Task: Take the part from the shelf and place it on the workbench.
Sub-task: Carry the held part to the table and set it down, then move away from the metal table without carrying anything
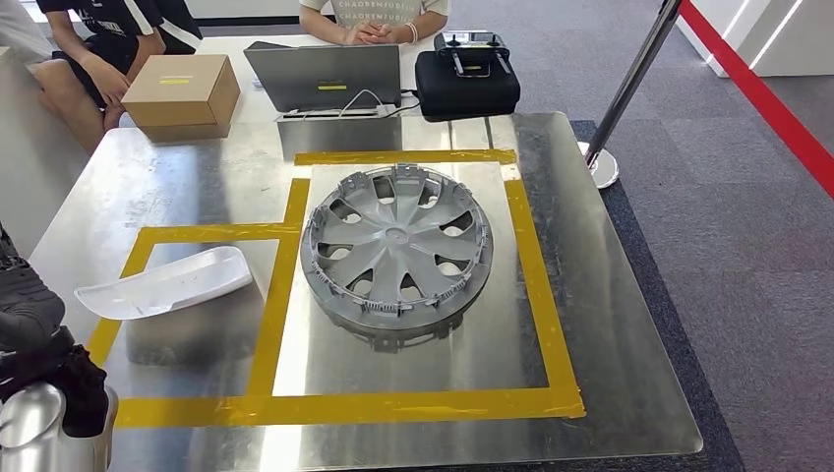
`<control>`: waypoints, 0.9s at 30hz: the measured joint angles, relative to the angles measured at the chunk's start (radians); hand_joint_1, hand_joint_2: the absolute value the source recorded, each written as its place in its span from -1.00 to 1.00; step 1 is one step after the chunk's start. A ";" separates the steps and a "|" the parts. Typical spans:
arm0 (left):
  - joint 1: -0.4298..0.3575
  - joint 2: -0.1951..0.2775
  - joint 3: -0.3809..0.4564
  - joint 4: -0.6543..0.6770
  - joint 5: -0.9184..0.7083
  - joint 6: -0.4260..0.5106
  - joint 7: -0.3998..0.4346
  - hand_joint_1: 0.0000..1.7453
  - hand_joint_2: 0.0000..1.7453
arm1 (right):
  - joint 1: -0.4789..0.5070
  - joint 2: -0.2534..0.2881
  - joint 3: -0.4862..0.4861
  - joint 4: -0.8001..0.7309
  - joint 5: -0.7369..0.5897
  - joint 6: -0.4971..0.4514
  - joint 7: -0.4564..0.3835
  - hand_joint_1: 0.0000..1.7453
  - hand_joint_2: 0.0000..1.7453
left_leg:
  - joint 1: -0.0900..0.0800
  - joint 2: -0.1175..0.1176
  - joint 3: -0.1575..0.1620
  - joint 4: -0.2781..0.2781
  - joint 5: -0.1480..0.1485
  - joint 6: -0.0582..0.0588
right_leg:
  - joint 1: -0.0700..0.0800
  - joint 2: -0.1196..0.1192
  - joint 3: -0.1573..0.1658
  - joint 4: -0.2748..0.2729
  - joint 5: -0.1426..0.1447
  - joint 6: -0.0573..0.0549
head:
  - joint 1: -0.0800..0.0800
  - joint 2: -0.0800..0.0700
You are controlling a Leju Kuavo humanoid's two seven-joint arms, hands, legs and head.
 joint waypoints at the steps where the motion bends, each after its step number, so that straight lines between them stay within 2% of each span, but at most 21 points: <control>1: 0.004 -0.001 0.002 -0.015 0.009 -0.002 -0.001 -1.00 -1.00 | 0.000 0.000 0.000 0.000 0.002 0.000 0.000 -1.00 -1.00 | 0.000 0.000 0.000 0.000 0.000 0.000 | 0.000 0.000 0.000 0.000 0.000 0.000 | 0.000 0.000; 7: 0.020 -0.004 0.014 -0.063 0.033 -0.005 -0.002 -1.00 -1.00 | -0.002 0.000 0.000 0.000 0.007 0.000 0.000 -1.00 -1.00 | -0.003 0.000 0.000 0.001 -0.002 0.002 | -0.003 0.000 0.001 -0.001 0.000 0.001 | 0.000 0.000; 11: 0.022 -0.004 0.020 -0.069 0.030 -0.004 -0.002 -1.00 -1.00 | -0.005 0.001 0.000 0.000 0.008 0.000 0.000 -1.00 -1.00 | -0.006 -0.001 0.000 0.005 -0.005 0.007 | -0.005 0.000 0.002 -0.001 0.000 0.003 | 0.000 0.000; 15: 0.023 -0.001 0.022 -0.072 0.023 0.000 -0.002 -1.00 -1.00 | -0.006 0.002 0.000 0.000 0.008 0.002 0.000 -1.00 -1.00 | -0.009 -0.001 0.001 0.006 -0.004 0.019 | -0.008 0.000 0.006 -0.006 0.003 0.014 | 0.000 0.000; 17: 0.023 0.001 0.022 -0.074 0.022 0.000 -0.002 -1.00 -1.00 | -0.007 0.001 0.000 0.000 0.009 0.002 -0.001 -1.00 -1.00 | -0.003 0.003 0.008 -0.009 0.008 0.028 | -0.008 -0.001 0.005 0.001 -0.007 0.020 | 0.000 0.000; 19: 0.024 0.002 0.022 -0.074 0.021 0.000 -0.003 -1.00 -1.00 | -0.007 -0.001 0.000 0.000 0.009 0.003 -0.002 -1.00 -1.00 | 0.004 0.007 0.012 -0.022 0.018 0.034 | -0.005 -0.002 -0.024 0.075 -0.060 0.023 | 0.002 0.000; 21: 0.026 0.001 0.023 -0.073 0.021 -0.001 -0.003 -1.00 -1.00 | -0.007 -0.002 0.000 0.000 0.008 0.004 -0.003 -1.00 -1.00 | 0.005 0.009 0.010 -0.024 0.020 0.037 | -0.004 -0.003 -0.074 0.201 -0.123 0.028 | 0.003 0.000; 22: 0.027 0.001 0.023 -0.073 0.020 -0.003 -0.003 -1.00 -1.00 | -0.007 -0.002 0.000 0.000 0.008 0.004 -0.004 -1.00 -1.00 | 0.006 0.010 0.009 -0.023 0.021 0.036 | -0.005 -0.003 -0.090 0.244 -0.136 0.030 | 0.002 0.000; 23: 0.028 0.001 0.022 -0.072 0.022 -0.008 -0.003 -1.00 -1.00 | -0.006 -0.002 0.000 0.000 0.008 0.005 -0.005 -1.00 -1.00 | 0.007 0.010 0.008 -0.023 0.022 0.034 | -0.005 -0.003 -0.088 0.252 -0.130 0.031 | 0.002 0.000; 24: 0.030 0.001 0.022 -0.071 0.027 -0.017 -0.003 -1.00 -1.00 | -0.006 -0.003 0.000 0.000 0.007 0.006 -0.006 -1.00 -1.00 | 0.009 0.011 0.007 -0.023 0.023 0.032 | -0.006 -0.004 -0.067 0.219 -0.106 0.032 | 0.002 0.000; 25: 0.031 0.001 0.022 -0.070 0.031 -0.027 -0.003 -1.00 -1.00 | -0.007 -0.004 0.000 0.000 0.007 0.006 -0.007 -1.00 -1.00 | 0.011 0.010 0.007 -0.021 0.024 0.028 | -0.008 -0.005 -0.028 0.152 -0.075 0.033 | 0.002 0.000; 27: 0.032 0.000 0.022 -0.069 0.036 -0.043 -0.003 -1.00 -1.00 | -0.008 -0.005 0.000 0.000 0.007 0.007 -0.009 -1.00 -1.00 | 0.011 0.009 0.003 -0.015 0.026 0.016 | -0.009 -0.003 0.045 0.025 -0.033 0.029 | 0.002 0.000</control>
